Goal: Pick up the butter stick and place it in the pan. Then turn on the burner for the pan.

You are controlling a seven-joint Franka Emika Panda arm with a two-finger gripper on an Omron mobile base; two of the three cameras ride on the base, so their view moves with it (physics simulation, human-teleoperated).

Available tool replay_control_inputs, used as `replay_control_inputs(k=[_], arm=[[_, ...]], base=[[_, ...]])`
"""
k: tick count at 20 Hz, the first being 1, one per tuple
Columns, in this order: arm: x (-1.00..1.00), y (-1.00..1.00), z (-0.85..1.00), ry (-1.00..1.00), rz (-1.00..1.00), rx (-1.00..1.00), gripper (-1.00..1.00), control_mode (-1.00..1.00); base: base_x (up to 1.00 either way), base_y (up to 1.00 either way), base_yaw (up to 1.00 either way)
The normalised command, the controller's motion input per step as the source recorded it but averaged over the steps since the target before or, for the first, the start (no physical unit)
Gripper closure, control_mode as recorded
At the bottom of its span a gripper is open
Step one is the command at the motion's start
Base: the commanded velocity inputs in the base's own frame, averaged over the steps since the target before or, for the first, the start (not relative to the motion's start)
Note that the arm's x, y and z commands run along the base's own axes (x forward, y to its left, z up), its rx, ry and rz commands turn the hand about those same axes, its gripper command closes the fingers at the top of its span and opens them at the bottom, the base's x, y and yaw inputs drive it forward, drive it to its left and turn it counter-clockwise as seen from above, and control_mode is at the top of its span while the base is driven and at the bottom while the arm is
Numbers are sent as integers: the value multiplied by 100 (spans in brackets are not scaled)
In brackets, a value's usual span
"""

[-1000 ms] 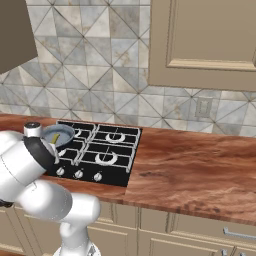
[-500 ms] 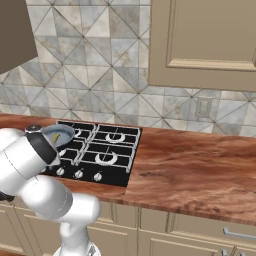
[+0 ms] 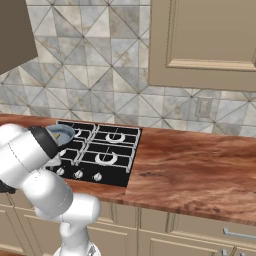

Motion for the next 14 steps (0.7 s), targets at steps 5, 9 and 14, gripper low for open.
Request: replay_control_inputs(k=[5,9,14], arm=[[11,14,-7,0,0,0,-100,-100],[8,11,-13,0,0,0,100,-100],[2,6,-11,0,0,0,100,-100]], base=[[0,0,0],[0,0,0],[0,0,0]])
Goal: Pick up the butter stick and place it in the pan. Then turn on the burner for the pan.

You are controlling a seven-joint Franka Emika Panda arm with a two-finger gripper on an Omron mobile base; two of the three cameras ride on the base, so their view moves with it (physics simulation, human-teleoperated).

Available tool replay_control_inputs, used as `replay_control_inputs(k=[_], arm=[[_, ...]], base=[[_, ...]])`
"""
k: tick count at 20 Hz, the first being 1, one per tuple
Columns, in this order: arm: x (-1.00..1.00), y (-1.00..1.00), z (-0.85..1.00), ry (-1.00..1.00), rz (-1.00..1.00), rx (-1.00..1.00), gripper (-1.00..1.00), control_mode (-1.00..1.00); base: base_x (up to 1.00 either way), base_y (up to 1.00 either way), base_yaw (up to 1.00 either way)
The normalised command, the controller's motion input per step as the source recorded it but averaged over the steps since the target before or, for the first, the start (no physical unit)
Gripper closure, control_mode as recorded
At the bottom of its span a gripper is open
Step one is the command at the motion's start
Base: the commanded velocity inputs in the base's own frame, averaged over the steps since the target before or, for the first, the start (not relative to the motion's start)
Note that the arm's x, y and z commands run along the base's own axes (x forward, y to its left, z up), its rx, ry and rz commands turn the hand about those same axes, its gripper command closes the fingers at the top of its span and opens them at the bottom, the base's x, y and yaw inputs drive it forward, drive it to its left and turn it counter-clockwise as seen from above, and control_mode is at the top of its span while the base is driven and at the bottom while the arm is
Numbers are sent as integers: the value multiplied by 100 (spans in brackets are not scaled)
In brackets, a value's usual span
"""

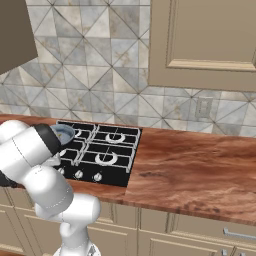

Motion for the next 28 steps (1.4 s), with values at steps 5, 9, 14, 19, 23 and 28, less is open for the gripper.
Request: replay_control_inputs(k=[5,9,14,19,23,28], arm=[[0,0,0,0,0,0,100,-100],[0,0,0,0,0,0,100,-100],[0,0,0,1,3,0,100,-100],[0,0,0,4,9,-1,100,-100],[0,0,0,6,8,-2,100,-100],[0,0,-1,4,9,-3,100,-100]], base=[[0,0,0],[0,0,0],[0,0,0],[0,0,0],[0,0,0],[0,0,0]])
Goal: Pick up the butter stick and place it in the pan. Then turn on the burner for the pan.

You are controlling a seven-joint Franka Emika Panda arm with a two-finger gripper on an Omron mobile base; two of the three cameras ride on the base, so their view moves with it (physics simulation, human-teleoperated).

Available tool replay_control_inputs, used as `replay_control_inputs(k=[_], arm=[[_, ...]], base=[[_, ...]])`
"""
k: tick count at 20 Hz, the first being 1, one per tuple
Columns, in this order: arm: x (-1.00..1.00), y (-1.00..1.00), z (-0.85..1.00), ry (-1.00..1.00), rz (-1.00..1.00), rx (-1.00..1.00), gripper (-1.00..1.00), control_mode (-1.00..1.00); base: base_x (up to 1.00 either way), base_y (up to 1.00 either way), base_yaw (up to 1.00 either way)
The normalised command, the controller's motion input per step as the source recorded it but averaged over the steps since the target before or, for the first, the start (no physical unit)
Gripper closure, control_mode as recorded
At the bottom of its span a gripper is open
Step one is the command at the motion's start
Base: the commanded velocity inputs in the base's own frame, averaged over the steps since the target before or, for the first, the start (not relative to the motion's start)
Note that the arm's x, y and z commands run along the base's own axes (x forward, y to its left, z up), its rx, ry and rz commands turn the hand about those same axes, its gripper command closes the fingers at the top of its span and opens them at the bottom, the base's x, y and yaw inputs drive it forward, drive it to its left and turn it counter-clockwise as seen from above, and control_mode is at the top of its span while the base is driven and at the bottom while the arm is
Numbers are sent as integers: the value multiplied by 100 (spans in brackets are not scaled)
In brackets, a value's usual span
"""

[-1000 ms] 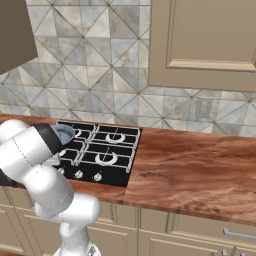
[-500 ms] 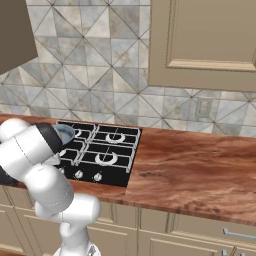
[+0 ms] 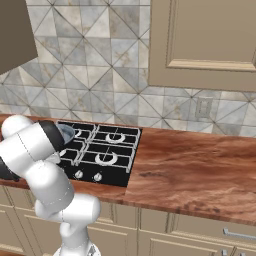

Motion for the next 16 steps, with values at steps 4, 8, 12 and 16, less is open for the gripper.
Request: replay_control_inputs(k=[4,8,12,16], arm=[[0,0,-6,1,13,-2,100,-100],[0,0,-8,0,15,0,100,-100],[0,0,-8,0,18,0,100,-100],[1,0,-11,0,21,0,100,-100]], base=[[0,0,0],[0,0,0],[0,0,0],[0,0,0]])
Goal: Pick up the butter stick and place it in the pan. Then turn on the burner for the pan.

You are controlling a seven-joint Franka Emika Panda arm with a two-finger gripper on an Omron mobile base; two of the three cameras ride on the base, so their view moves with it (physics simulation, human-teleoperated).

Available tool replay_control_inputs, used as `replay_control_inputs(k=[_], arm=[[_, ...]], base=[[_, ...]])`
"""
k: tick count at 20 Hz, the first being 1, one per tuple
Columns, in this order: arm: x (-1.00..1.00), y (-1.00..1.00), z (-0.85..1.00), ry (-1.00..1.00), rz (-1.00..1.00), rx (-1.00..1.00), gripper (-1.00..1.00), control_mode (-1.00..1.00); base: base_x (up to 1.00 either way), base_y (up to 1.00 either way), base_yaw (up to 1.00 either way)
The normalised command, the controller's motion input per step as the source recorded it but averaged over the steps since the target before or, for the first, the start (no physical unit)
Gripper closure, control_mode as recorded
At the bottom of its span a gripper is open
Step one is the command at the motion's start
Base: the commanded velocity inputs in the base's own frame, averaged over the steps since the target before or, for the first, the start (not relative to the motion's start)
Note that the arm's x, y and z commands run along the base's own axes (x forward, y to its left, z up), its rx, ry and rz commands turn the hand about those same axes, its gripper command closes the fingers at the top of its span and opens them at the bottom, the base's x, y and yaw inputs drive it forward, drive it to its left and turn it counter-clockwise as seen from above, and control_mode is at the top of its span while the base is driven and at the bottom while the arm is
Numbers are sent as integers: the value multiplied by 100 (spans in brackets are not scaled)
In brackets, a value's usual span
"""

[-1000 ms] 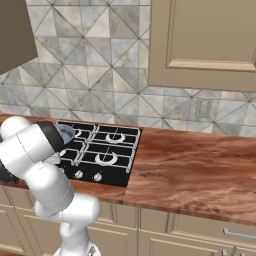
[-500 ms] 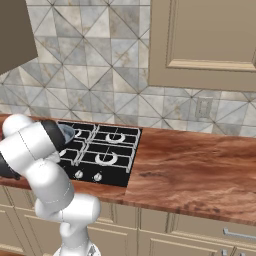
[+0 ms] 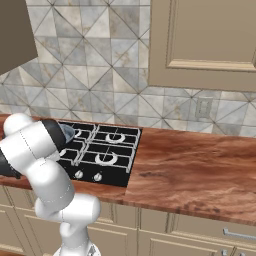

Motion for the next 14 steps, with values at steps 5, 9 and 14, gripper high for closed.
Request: replay_control_inputs(k=[5,9,14], arm=[[1,0,-9,0,21,0,100,-100],[0,0,-10,0,20,0,100,-100],[0,0,-4,0,15,0,100,-100]], base=[[0,0,0],[0,0,0],[0,0,0]])
